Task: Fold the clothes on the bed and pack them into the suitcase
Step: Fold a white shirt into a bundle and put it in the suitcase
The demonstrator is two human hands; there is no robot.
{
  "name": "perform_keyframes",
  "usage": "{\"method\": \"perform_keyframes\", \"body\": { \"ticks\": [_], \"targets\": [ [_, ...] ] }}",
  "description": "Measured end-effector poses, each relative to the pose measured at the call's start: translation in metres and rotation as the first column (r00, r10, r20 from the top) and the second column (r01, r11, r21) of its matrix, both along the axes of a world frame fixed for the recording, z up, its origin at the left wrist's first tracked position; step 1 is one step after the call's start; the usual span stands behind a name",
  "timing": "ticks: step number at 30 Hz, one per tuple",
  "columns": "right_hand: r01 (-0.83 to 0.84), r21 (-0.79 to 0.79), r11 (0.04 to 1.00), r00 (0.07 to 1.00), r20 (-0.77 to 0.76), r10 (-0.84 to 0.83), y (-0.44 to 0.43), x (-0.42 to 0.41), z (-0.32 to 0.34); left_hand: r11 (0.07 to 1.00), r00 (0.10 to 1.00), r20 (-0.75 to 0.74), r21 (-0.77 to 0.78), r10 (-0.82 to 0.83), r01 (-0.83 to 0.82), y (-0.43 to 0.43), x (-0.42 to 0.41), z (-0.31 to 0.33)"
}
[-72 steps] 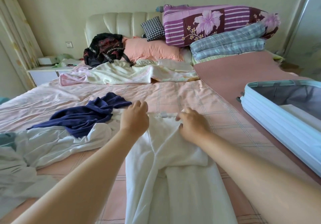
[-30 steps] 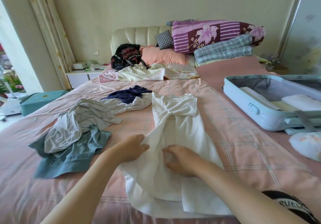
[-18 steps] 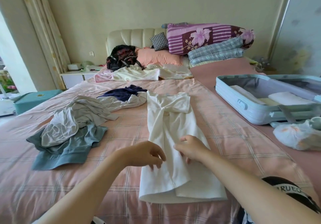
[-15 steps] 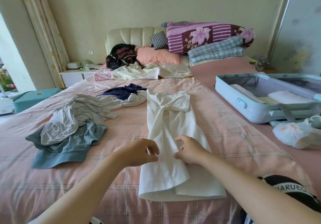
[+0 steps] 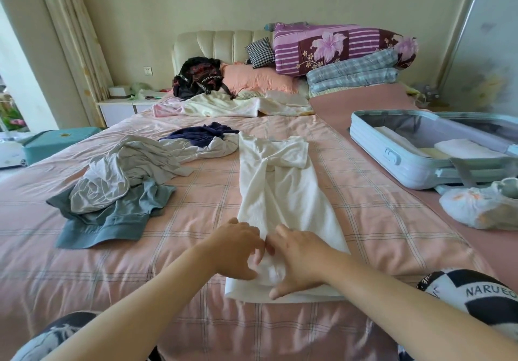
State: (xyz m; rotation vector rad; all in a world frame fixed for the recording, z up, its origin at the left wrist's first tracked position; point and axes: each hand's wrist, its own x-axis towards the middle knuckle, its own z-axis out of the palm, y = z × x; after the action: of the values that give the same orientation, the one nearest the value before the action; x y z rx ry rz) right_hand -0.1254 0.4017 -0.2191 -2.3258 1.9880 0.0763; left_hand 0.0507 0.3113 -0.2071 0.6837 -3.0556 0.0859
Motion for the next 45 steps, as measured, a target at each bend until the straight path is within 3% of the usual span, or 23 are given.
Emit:
{"method": "perform_keyframes", "body": {
  "ticks": [2,6,7,8,9,11,12,13,14,15,17,18,20,22,24,27,31,34,36,40,45],
  "targets": [
    [0.042,-0.075,0.996,0.998,0.054,-0.038,0.003,0.003,-0.004,0.992,0.996,-0.063,0.108,0.066,-0.059,-0.001,0.003,0.005],
    [0.105,-0.254,0.962,0.945,0.327,-0.017,0.007,-0.001,-0.005,0.938,0.961,-0.216,0.334,0.17,-0.091,0.002,0.012,0.02],
    [0.16,-0.267,0.95,0.892,0.451,-0.024,0.009,0.0,-0.004,0.911,0.937,-0.291,0.408,0.195,-0.063,0.004,0.014,0.024],
    [0.221,-0.216,0.951,0.769,0.638,-0.034,0.013,0.004,0.002,0.878,0.904,-0.366,0.478,0.221,-0.021,0.006,0.015,0.028],
    [0.24,-0.121,0.963,0.57,0.821,-0.039,0.017,0.01,0.009,0.85,0.869,-0.432,0.527,0.241,0.026,0.008,0.017,0.032],
    [0.199,0.078,0.977,0.198,0.973,-0.118,0.023,0.022,0.02,0.803,0.818,-0.512,0.586,0.263,0.109,0.012,0.017,0.037],
    [0.198,0.145,0.969,0.12,0.978,-0.171,0.025,0.025,0.022,0.794,0.807,-0.526,0.595,0.268,0.124,0.014,0.016,0.037],
    [0.222,0.201,0.954,0.107,0.968,-0.229,0.027,0.025,0.021,0.8,0.801,-0.532,0.588,0.275,0.116,0.017,0.015,0.036],
    [0.275,0.24,0.931,0.159,0.944,-0.29,0.028,0.024,0.017,0.814,0.793,-0.536,0.574,0.29,0.09,0.018,0.013,0.033],
    [0.34,0.245,0.908,0.323,0.876,-0.357,0.029,0.02,0.012,0.833,0.782,-0.543,0.551,0.307,0.056,0.019,0.012,0.029],
    [0.442,0.169,0.881,0.732,0.5,-0.463,0.034,0.011,0.006,0.859,0.79,-0.528,0.511,0.313,0.001,0.017,0.009,0.017],
    [0.466,0.128,0.876,0.834,0.268,-0.483,0.036,0.009,0.003,0.871,0.823,-0.489,0.49,0.29,-0.016,0.015,0.007,0.009],
    [0.43,0.023,0.902,0.902,0.017,-0.431,0.04,0.009,0.0,0.891,0.909,-0.349,0.451,0.229,-0.052,0.011,0.003,-0.008],
    [0.232,-0.137,0.963,0.97,-0.036,-0.239,0.038,0.007,-0.002,0.908,0.942,-0.279,0.414,0.189,-0.059,0.01,-0.003,-0.019],
    [0.015,-0.195,0.981,1.0,0.0,-0.016,0.034,0.007,-0.004,0.935,0.926,-0.336,0.351,0.169,-0.043,0.011,-0.009,-0.023],
    [-0.012,-0.024,1.0,0.979,0.202,0.016,0.035,0.007,-0.01,0.964,0.919,-0.362,0.26,0.158,-0.063,0.01,-0.01,-0.024],
    [-0.049,0.179,0.983,0.941,0.338,-0.015,0.042,0.0,-0.018,0.969,0.997,0.011,0.236,0.072,-0.073,0.011,0.001,-0.033],
    [-0.004,0.055,0.998,0.909,0.417,-0.019,0.04,-0.011,-0.017,0.993,0.987,0.161,0.106,0.029,-0.047,0.01,0.008,-0.042],
    [-0.042,-0.096,0.995,0.949,0.306,0.07,0.038,-0.02,-0.017,1.0,0.979,0.203,0.021,0.0,-0.004,0.01,0.011,-0.048],
    [-0.084,0.035,0.996,0.994,-0.068,0.087,0.045,-0.038,-0.022,0.997,0.98,0.196,-0.073,-0.024,0.038,0.009,0.013,-0.051],
    [0.001,-0.036,0.999,0.966,-0.258,-0.01,0.05,-0.045,-0.027,0.994,0.988,-0.151,0.104,-0.006,0.022,0.005,0.016,-0.032]
  ]
}}
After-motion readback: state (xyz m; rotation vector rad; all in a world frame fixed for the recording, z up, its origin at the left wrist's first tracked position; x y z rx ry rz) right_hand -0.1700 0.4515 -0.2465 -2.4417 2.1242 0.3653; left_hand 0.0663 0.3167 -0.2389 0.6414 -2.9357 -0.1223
